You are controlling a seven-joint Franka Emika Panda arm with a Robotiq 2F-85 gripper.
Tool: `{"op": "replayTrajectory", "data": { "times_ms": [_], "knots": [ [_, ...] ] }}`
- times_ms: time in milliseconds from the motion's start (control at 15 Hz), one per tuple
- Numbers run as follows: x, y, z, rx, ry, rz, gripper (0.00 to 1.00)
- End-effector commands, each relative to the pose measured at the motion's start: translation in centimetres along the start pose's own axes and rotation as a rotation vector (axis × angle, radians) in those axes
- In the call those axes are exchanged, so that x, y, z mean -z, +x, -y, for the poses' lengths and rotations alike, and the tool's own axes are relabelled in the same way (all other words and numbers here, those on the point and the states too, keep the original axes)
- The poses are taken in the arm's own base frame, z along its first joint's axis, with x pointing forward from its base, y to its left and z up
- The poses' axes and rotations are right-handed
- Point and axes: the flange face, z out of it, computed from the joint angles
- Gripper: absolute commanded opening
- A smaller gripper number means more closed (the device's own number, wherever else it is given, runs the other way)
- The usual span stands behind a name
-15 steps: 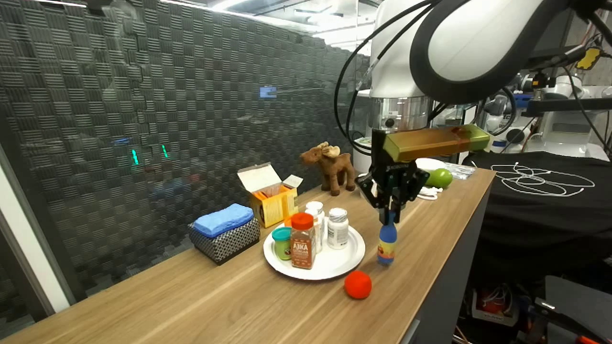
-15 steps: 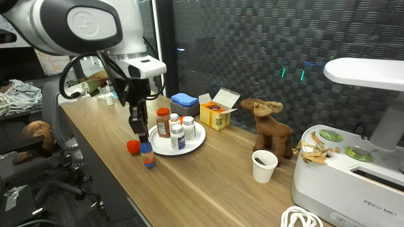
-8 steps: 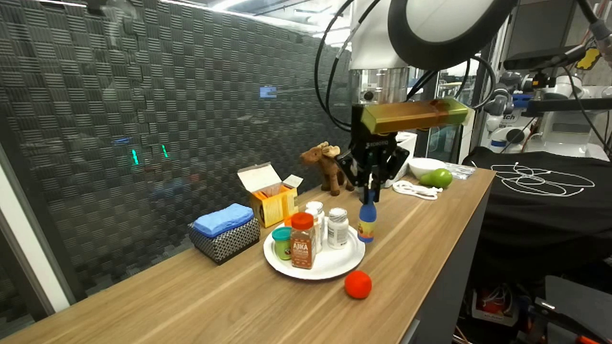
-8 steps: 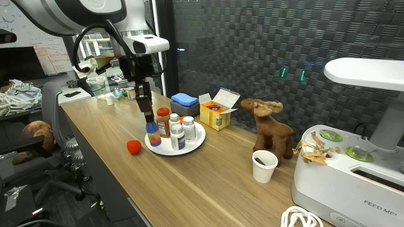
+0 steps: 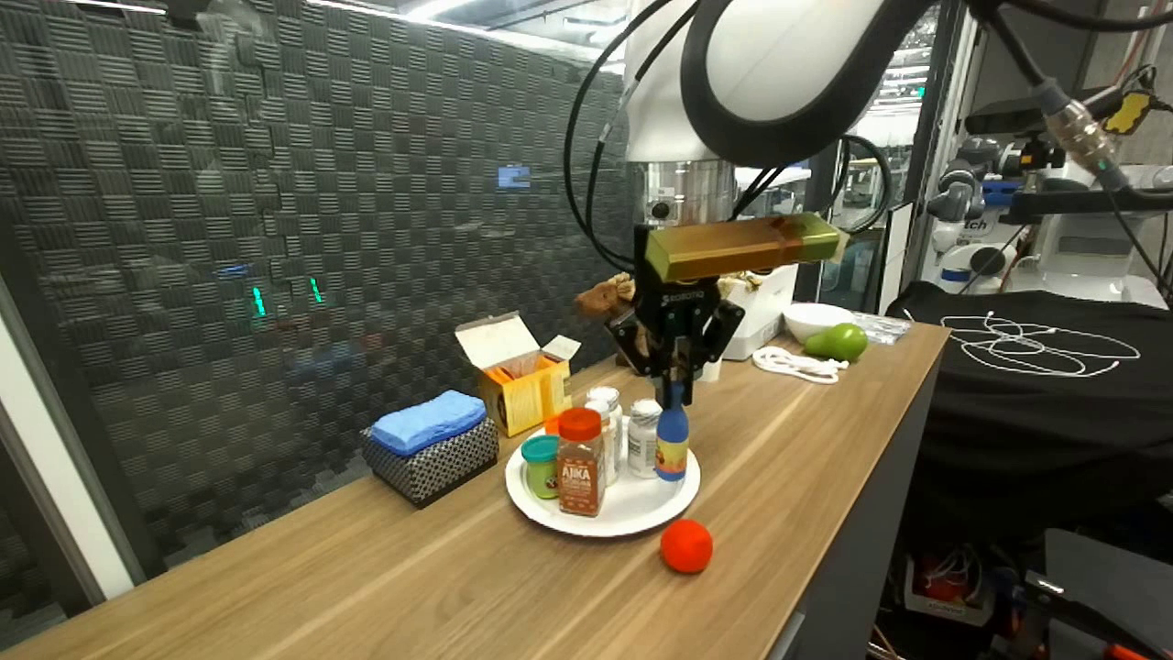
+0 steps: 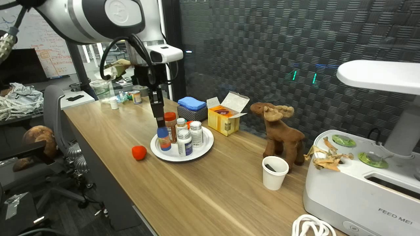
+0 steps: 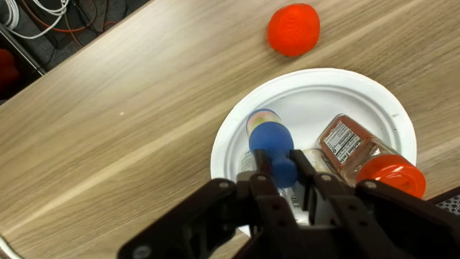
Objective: Put the bottles on the tray
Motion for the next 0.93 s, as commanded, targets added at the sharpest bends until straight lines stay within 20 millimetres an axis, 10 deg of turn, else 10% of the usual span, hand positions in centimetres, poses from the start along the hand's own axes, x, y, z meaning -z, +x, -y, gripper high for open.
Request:
{"op": "replayTrajectory", "data": {
  "times_ms": [0,867],
  "knots": [
    [-0.8,1.2,1.3,0.008,0.013,0.015,0.09],
    [-3.4,2.7,1.9,-0.004,-0.024,0.003,0.09]
  ]
}}
